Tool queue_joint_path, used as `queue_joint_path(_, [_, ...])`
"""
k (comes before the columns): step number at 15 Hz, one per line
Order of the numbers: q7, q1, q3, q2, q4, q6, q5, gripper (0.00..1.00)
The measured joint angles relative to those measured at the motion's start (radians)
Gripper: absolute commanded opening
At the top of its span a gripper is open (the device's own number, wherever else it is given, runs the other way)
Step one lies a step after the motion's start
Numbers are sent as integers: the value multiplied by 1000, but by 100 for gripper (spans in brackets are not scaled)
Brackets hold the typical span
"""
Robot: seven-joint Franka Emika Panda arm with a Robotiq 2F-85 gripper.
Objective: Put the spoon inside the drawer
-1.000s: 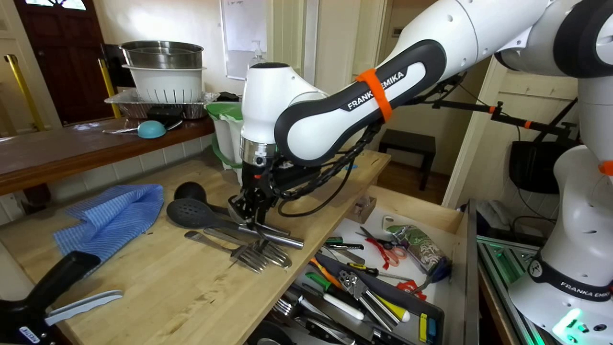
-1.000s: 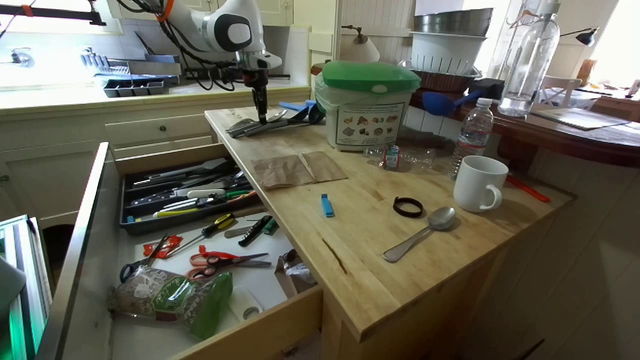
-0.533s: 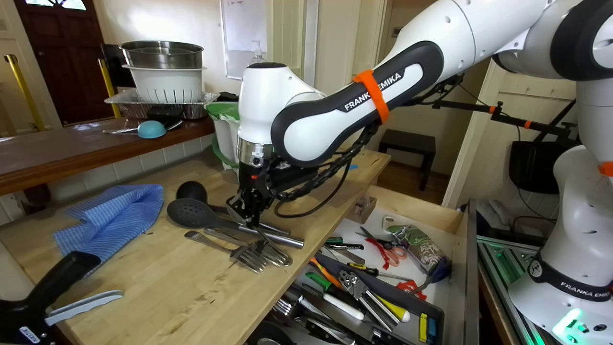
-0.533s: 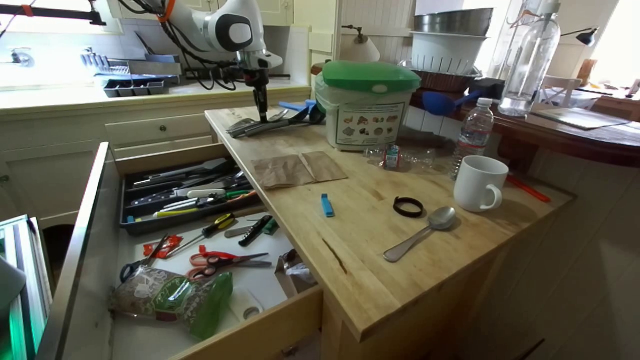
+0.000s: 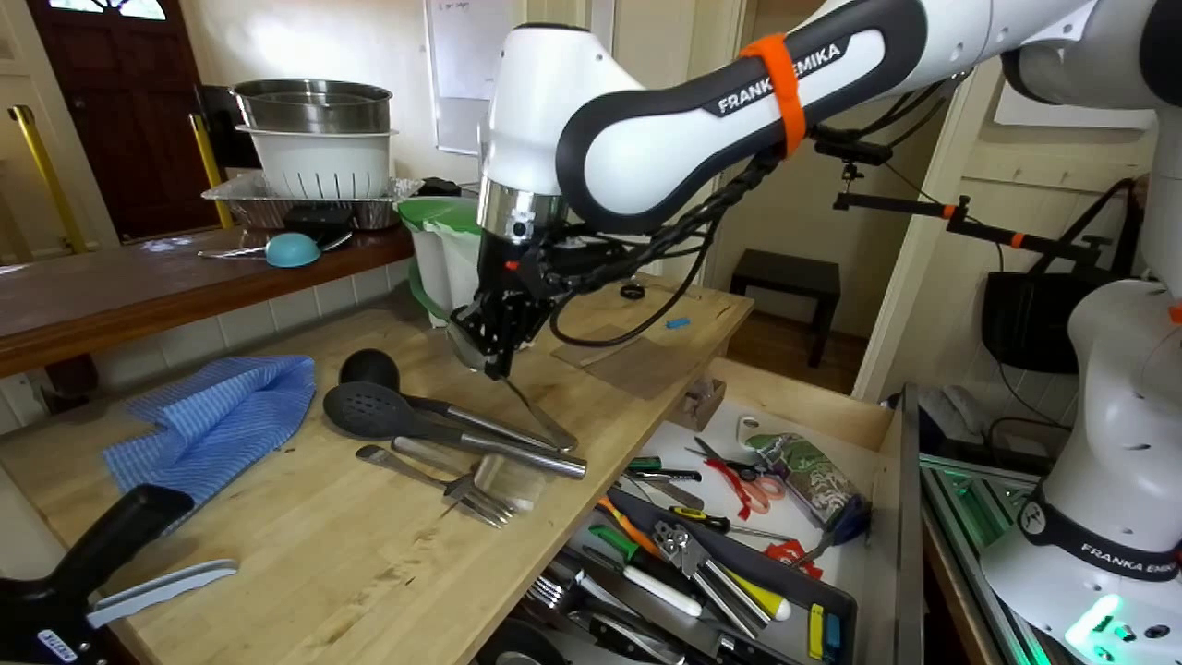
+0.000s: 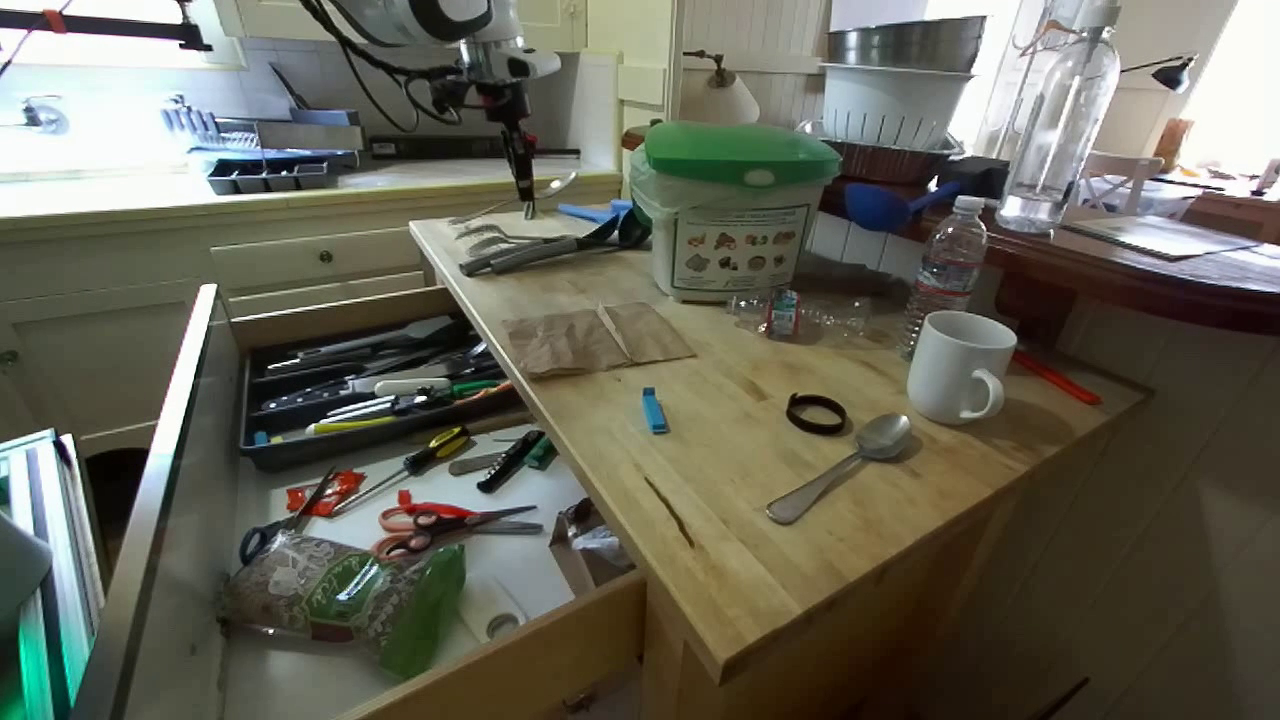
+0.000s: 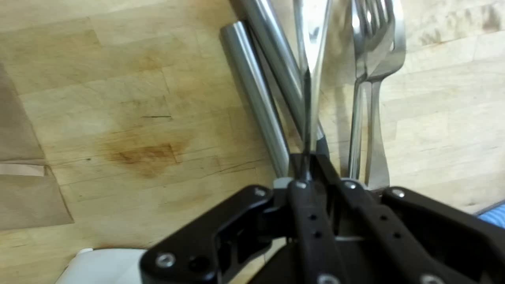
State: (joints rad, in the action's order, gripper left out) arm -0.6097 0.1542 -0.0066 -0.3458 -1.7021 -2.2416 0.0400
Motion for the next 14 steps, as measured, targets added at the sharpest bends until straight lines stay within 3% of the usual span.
queue_joint_path(6, [188, -18, 51, 112, -126, 139, -121, 2])
queue_joint_path(14, [341, 16, 169, 247, -429, 137, -219, 2])
